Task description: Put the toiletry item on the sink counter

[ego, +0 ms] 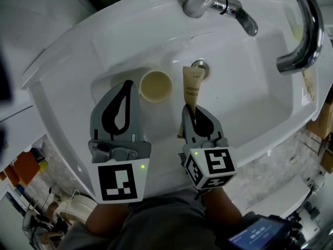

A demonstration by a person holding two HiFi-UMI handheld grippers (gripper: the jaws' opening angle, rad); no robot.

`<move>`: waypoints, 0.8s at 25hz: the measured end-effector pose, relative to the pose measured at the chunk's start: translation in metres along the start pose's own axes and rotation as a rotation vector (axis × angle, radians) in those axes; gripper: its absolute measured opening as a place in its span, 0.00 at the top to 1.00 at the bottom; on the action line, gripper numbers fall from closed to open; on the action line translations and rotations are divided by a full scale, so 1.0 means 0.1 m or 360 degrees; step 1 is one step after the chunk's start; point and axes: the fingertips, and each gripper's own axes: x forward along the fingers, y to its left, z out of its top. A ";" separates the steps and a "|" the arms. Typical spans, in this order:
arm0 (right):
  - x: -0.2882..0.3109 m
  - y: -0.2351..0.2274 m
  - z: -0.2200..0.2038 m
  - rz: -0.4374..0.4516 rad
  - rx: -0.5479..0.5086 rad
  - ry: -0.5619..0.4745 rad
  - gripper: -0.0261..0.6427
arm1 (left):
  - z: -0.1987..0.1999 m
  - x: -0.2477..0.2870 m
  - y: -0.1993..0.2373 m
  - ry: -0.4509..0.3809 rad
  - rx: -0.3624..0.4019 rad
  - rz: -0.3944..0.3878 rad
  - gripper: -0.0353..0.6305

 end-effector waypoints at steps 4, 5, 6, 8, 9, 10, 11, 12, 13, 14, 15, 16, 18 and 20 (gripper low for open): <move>0.10 -0.01 -0.12 -0.0008 0.0034 0.0061 0.90 | -0.06 0.06 0.04 0.0004 -0.0017 -0.0001 0.93; 0.12 -0.02 -0.15 -0.0016 0.0042 0.0075 0.90 | -0.08 0.08 0.05 0.0007 -0.0022 -0.0002 0.93; 0.15 -0.03 -0.17 -0.0022 0.0048 0.0092 0.90 | -0.10 0.10 0.06 0.0013 -0.0027 -0.0002 0.93; 0.19 -0.04 -0.22 -0.0028 0.0061 0.0128 0.90 | -0.14 0.12 0.08 0.0026 -0.0035 -0.0003 0.93; 0.22 -0.04 -0.24 -0.0030 0.0067 0.0147 0.90 | -0.15 0.13 0.09 0.0029 -0.0040 -0.0002 0.93; 0.24 -0.05 -0.26 -0.0030 0.0074 0.0165 0.90 | -0.16 0.14 0.10 0.0030 -0.0045 -0.0001 0.93; 0.26 -0.05 -0.28 -0.0029 0.0080 0.0180 0.90 | -0.17 0.15 0.10 0.0031 -0.0049 -0.0001 0.93; 0.28 -0.06 -0.29 -0.0027 0.0086 0.0192 0.90 | -0.17 0.16 0.11 0.0035 -0.0053 -0.0002 0.93; 0.30 -0.06 -0.30 -0.0025 0.0091 0.0202 0.90 | -0.18 0.17 0.12 0.0040 -0.0057 -0.0004 0.93; 0.31 -0.06 -0.31 -0.0023 0.0098 0.0213 0.90 | -0.19 0.18 0.13 0.0043 -0.0060 -0.0004 0.93; 0.33 -0.06 -0.32 -0.0023 0.0105 0.0224 0.90 | -0.19 0.18 0.14 0.0044 -0.0064 -0.0005 0.93; 0.34 -0.06 -0.33 -0.0024 0.0109 0.0236 0.90 | -0.19 0.19 0.15 0.0043 -0.0069 -0.0005 0.93; 0.37 -0.06 -0.36 -0.0027 0.0112 0.0258 0.90 | -0.19 0.20 0.17 0.0040 -0.0075 -0.0008 0.93; 0.39 -0.06 -0.39 -0.0026 0.0111 0.0276 0.90 | -0.20 0.22 0.18 0.0040 -0.0081 -0.0013 0.93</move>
